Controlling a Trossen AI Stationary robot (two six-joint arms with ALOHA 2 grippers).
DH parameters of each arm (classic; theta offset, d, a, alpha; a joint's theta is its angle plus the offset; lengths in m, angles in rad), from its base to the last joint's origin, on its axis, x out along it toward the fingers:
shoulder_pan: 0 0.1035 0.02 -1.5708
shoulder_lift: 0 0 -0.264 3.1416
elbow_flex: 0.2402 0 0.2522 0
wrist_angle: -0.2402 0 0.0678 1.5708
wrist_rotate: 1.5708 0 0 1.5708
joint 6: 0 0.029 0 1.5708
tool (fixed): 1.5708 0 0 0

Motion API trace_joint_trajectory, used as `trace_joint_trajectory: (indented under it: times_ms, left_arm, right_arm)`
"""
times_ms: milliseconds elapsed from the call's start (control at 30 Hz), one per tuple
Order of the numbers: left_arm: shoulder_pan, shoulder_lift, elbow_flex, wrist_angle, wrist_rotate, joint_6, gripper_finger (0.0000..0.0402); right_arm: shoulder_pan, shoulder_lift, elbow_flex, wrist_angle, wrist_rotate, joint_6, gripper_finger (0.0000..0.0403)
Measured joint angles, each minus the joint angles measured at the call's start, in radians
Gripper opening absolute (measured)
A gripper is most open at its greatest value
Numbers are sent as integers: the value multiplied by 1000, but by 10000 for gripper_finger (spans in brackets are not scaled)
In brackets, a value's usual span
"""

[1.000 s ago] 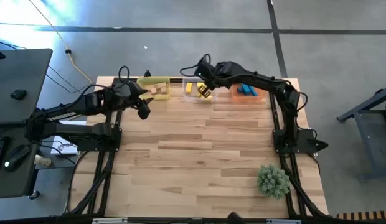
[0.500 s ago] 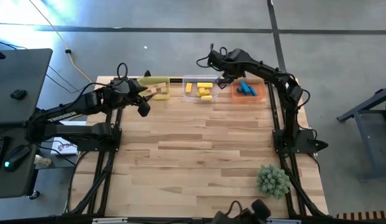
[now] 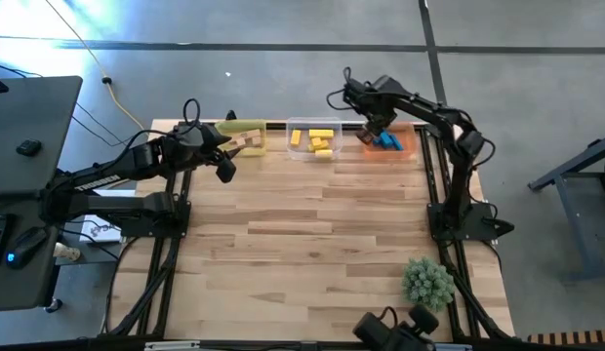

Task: Sort & place blocks by color
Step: Put the blue block into the orange bin

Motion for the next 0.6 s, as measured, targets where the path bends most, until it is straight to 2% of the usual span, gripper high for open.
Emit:
trace_joint_trajectory:
  times_ms: [100,233,467,600]
  left_arm:
    - [0,0,0,0,0,-25,200]
    - [0,0,0,1,0,-27,200]
    - [0,0,0,9,0,-68,200]
    - [0,0,0,9,0,-72,200]
  right_arm:
    - [-25,-61,-148,114,-6,-46,104]
    - [-73,-137,-289,276,-94,-95,104]
    - [-173,-218,-436,435,-276,-119,104]
    - [-206,-219,-487,471,-319,-133,104]
